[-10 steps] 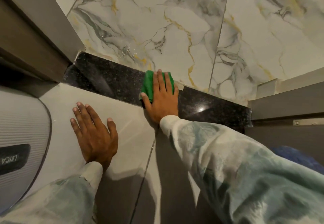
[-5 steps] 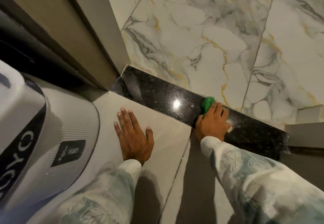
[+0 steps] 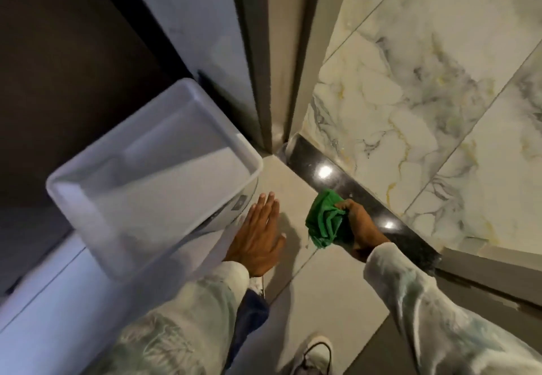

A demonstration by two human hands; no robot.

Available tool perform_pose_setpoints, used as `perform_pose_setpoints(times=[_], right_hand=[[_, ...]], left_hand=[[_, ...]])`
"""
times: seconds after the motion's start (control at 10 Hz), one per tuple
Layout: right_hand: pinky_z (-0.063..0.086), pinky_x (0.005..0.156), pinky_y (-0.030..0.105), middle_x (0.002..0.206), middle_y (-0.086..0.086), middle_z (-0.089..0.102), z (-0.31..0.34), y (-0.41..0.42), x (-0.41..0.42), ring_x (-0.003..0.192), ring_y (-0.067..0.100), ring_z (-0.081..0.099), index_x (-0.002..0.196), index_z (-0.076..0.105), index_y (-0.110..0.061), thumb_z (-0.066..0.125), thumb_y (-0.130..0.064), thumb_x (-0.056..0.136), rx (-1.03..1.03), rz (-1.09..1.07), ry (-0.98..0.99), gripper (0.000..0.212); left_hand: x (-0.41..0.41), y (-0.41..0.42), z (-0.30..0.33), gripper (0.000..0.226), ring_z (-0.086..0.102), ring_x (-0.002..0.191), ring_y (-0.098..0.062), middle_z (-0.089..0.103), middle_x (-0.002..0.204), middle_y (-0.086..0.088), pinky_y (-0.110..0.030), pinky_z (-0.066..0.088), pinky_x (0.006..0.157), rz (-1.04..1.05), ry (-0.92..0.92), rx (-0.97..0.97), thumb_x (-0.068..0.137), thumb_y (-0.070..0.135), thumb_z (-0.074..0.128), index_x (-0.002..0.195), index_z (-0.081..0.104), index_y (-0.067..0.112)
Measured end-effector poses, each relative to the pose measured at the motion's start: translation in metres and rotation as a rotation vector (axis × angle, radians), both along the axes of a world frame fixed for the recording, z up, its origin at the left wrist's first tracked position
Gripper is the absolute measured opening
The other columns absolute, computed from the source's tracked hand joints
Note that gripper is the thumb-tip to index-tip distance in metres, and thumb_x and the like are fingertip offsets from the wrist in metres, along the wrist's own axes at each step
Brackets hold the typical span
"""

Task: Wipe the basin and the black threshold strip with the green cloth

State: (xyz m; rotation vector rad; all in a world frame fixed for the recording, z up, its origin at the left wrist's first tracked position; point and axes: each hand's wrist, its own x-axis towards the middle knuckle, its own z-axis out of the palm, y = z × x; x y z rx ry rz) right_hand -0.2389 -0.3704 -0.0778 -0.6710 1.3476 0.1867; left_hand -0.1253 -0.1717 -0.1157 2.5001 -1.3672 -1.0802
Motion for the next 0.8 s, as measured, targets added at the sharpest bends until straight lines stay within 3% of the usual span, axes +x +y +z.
perform_pose_setpoints(times=[0.1,0.2,0.3,0.4,0.5,0.6,0.7,0.8], right_hand=[[0.046,0.067,0.037,0.079,0.019,0.060,0.052,0.008,0.048,0.072,0.032,0.055,0.093,0.059,0.000,0.042,-0.014,0.093,-0.039,0.116,-0.085,0.022],[0.050,0.082,0.042,0.099,0.020,0.063,0.075,0.026,0.107,0.089,0.033,0.060,0.113,0.063,-0.001,0.047,-0.015,0.097,-0.130,0.218,-0.071,0.026],[0.053,0.097,0.051,0.112,0.026,0.068,0.080,0.058,0.173,0.099,0.036,0.063,0.126,0.062,0.004,0.052,-0.011,0.095,-0.254,0.329,-0.105,0.035],[0.058,0.088,0.038,0.115,0.018,0.071,0.067,0.093,0.222,0.104,0.033,0.068,0.131,0.062,-0.002,0.051,-0.017,0.100,-0.544,0.538,-0.203,0.036],[0.054,0.103,0.041,0.131,0.012,0.067,0.035,0.122,0.259,0.119,0.031,0.064,0.144,0.052,-0.013,0.051,-0.026,0.100,-1.014,0.960,-0.265,0.046],[0.023,0.125,0.054,0.169,0.013,0.020,-0.002,0.142,0.276,0.156,0.033,0.021,0.162,0.016,-0.015,0.050,-0.041,0.100,-1.151,1.637,-0.115,0.075],[0.000,0.126,0.063,0.172,0.005,-0.011,-0.013,0.145,0.281,0.159,0.028,-0.010,0.163,-0.007,-0.019,0.044,-0.049,0.100,-1.030,1.888,-0.014,0.086],[0.004,0.126,0.062,0.173,0.006,0.003,0.015,0.134,0.289,0.159,0.030,0.003,0.163,0.000,-0.021,0.041,-0.046,0.103,-1.026,1.819,-0.096,0.077]], left_hand=[[0.014,0.030,0.057,0.070,0.008,0.166,-0.031,0.011,0.177,-0.014,-0.040,-0.003,0.134,0.052,-0.086,-0.128,0.108,0.032,0.043,0.168,0.018,0.005],[0.043,0.057,0.084,0.063,0.017,0.164,-0.033,0.021,0.176,-0.015,-0.049,0.016,0.134,0.169,-0.195,-0.162,0.109,0.031,0.039,0.166,0.027,0.006],[0.081,0.082,0.082,0.067,0.014,0.164,-0.034,0.016,0.176,-0.015,-0.052,0.013,0.134,0.329,-0.272,-0.126,0.108,0.036,0.034,0.167,0.023,0.006],[0.114,0.101,0.069,0.071,0.009,0.165,-0.034,0.011,0.178,-0.015,-0.053,0.009,0.134,0.405,-0.305,-0.067,0.108,0.043,0.025,0.168,0.016,0.007],[0.142,0.127,0.050,0.072,0.002,0.166,-0.034,0.002,0.179,-0.015,-0.053,0.003,0.135,0.478,-0.304,-0.024,0.109,0.045,0.024,0.169,0.009,0.009],[0.158,0.149,0.044,0.073,0.004,0.165,-0.036,0.004,0.178,-0.018,-0.055,0.004,0.134,0.527,-0.329,0.016,0.108,0.043,0.023,0.168,0.011,0.005],[0.167,0.164,0.052,0.073,0.005,0.165,-0.037,0.004,0.178,-0.018,-0.056,0.005,0.134,0.528,-0.338,0.042,0.107,0.043,0.022,0.168,0.011,0.004],[0.171,0.173,0.078,0.073,0.005,0.165,-0.037,0.003,0.178,-0.017,-0.058,0.009,0.134,0.524,-0.378,0.033,0.109,0.042,0.028,0.169,0.008,0.005]])
